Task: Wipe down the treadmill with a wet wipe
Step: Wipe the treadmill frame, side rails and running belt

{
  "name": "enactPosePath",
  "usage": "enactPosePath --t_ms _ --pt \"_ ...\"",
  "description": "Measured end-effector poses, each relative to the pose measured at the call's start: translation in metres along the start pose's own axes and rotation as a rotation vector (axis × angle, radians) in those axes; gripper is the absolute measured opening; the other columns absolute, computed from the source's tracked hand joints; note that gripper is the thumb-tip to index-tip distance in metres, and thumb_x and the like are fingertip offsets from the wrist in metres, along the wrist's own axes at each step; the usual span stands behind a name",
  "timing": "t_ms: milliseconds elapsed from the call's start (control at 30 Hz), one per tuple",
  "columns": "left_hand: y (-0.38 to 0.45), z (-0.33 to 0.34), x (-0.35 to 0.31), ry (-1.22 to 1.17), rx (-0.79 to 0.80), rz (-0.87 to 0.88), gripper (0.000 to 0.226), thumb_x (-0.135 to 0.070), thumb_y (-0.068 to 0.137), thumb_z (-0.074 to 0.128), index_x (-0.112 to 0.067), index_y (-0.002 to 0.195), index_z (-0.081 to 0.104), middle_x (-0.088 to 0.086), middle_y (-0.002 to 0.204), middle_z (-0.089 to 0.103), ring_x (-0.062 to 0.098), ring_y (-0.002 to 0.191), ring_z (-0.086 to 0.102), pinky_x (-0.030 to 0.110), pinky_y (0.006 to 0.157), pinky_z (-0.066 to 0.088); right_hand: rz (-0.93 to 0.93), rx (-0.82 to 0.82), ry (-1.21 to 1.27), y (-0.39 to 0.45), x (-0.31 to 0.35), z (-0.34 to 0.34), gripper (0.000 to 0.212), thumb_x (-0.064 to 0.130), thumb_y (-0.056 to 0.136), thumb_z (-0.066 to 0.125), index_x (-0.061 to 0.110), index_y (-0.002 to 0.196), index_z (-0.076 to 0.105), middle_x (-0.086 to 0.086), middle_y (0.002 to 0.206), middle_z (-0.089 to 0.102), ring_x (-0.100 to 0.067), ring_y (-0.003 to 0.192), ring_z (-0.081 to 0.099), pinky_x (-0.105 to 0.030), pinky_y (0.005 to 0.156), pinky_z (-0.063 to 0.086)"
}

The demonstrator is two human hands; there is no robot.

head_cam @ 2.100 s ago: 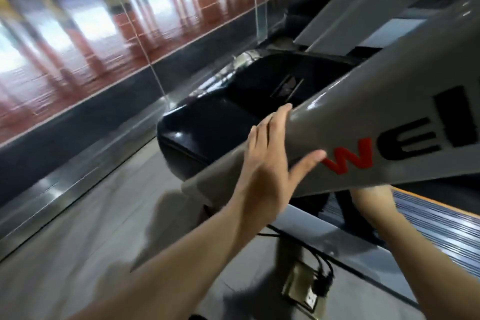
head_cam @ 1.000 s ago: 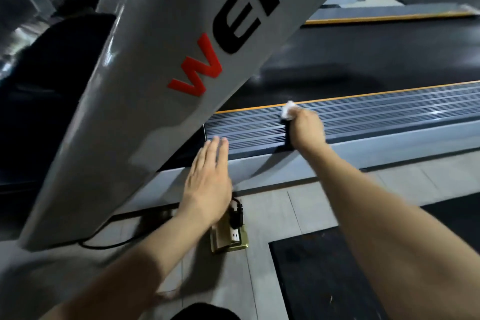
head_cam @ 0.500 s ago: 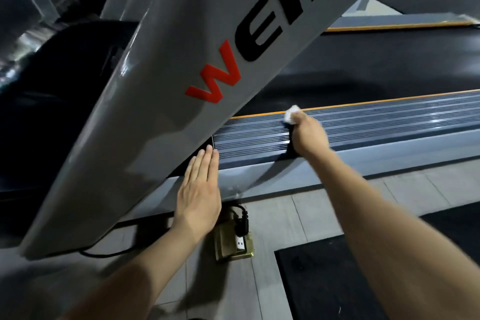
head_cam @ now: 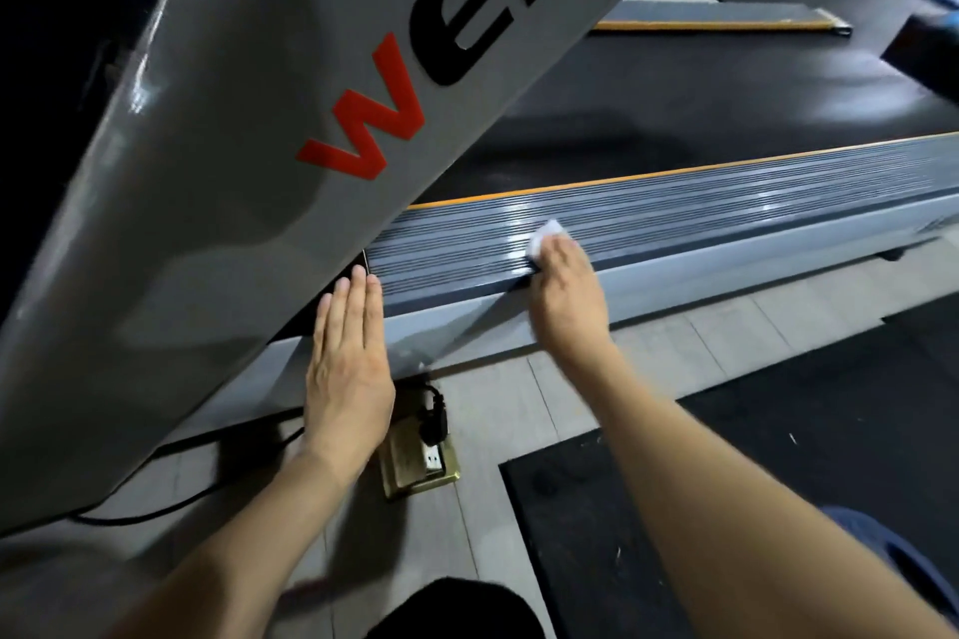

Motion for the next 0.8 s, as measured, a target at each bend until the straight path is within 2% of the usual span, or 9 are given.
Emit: enactPosePath --t_ms 67,200,267,333,433,533,600,700,800 --pt "0.000 -0.001 0.000 -0.015 -0.004 0.008 0.092 0.022 0.075 0.047 0.003 0.159 0.015 0.019 0.168 0.011 0.032 0.157 0.010 0.047 0.127 0.012 -0.170 0.013 0.076 -0.032 0.072 0.021 0.042 0.008 0.098 0.038 0.006 0.138 0.051 -0.011 0.143 0.051 -0.026 0.135 0.045 -0.043 0.115 0.036" --pt "0.003 -0.003 0.007 -0.004 0.011 0.012 0.080 0.013 0.087 0.053 0.003 0.158 0.020 0.018 0.168 0.016 0.030 0.156 0.016 0.038 0.128 0.004 -0.522 0.112 0.001 -0.078 0.149 0.050 0.055 0.016 0.096 0.031 -0.003 0.146 0.041 -0.019 0.150 0.044 -0.028 0.145 0.034 -0.034 0.125 0.013" --pt "0.004 -0.004 0.007 0.009 0.040 0.018 0.088 0.015 0.081 0.057 0.003 0.158 0.019 0.018 0.168 0.016 0.030 0.155 0.016 0.038 0.128 0.002 -0.402 0.097 -0.003 -0.059 0.113 0.034 0.051 0.010 0.100 0.035 0.003 0.150 0.038 -0.013 0.155 0.040 -0.023 0.147 0.030 -0.022 0.123 0.000" --pt "0.004 -0.004 0.006 0.031 0.056 0.013 0.096 0.018 0.075 0.059 0.003 0.159 0.017 0.019 0.168 0.014 0.032 0.156 0.015 0.039 0.128 0.002 -0.156 0.085 -0.038 -0.034 0.046 0.010 0.054 0.005 0.101 0.034 0.009 0.154 0.031 -0.007 0.161 0.029 -0.019 0.150 0.022 -0.021 0.120 0.002" --pt "0.005 0.005 0.006 0.069 0.106 0.003 0.105 0.012 0.069 0.074 0.006 0.158 0.017 0.023 0.166 0.015 0.037 0.154 0.018 0.043 0.127 0.004 0.043 0.146 -0.154 -0.004 -0.043 -0.030 0.055 0.005 0.098 0.037 -0.001 0.152 0.028 -0.016 0.161 0.024 -0.025 0.150 0.020 -0.026 0.122 0.006" --pt "0.006 0.005 0.001 0.082 0.057 0.011 0.091 0.008 0.076 0.064 0.008 0.156 0.021 0.026 0.165 0.019 0.039 0.153 0.021 0.048 0.126 0.012 0.025 0.131 -0.113 0.009 -0.033 -0.027 0.043 0.020 0.098 0.036 0.005 0.136 0.049 -0.016 0.146 0.046 -0.030 0.136 0.039 -0.040 0.119 0.025" --pt "0.006 0.006 -0.004 0.057 0.046 -0.040 0.081 0.008 0.079 0.054 0.007 0.155 0.025 0.025 0.164 0.023 0.038 0.152 0.023 0.048 0.126 0.013 -0.130 0.184 0.018 0.002 0.023 0.003 0.043 0.025 0.095 0.038 0.010 0.131 0.054 -0.010 0.138 0.053 -0.027 0.130 0.045 -0.042 0.115 0.032" --pt "0.009 0.001 -0.007 0.051 0.042 -0.118 0.075 0.000 0.084 0.056 0.005 0.155 0.029 0.022 0.163 0.026 0.035 0.152 0.025 0.046 0.127 0.012 -0.480 0.317 0.081 -0.011 0.102 0.039 0.045 0.022 0.103 0.043 0.000 0.142 0.049 -0.019 0.148 0.047 -0.029 0.142 0.037 -0.034 0.122 0.018" --pt "0.014 0.000 -0.009 0.084 0.042 -0.092 0.065 -0.019 0.091 0.034 0.004 0.152 0.036 0.022 0.161 0.032 0.036 0.150 0.029 0.043 0.127 0.010 -0.556 0.386 0.072 0.034 0.082 0.045 0.045 0.030 0.105 0.033 0.008 0.141 0.051 -0.015 0.147 0.050 -0.028 0.139 0.041 -0.035 0.120 0.021"
Point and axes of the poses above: each hand's wrist, its own y-axis towards the middle knuckle, its own z-axis out of the palm, x = y × z, the point moved 7 cm from there along y, towards the middle knuckle
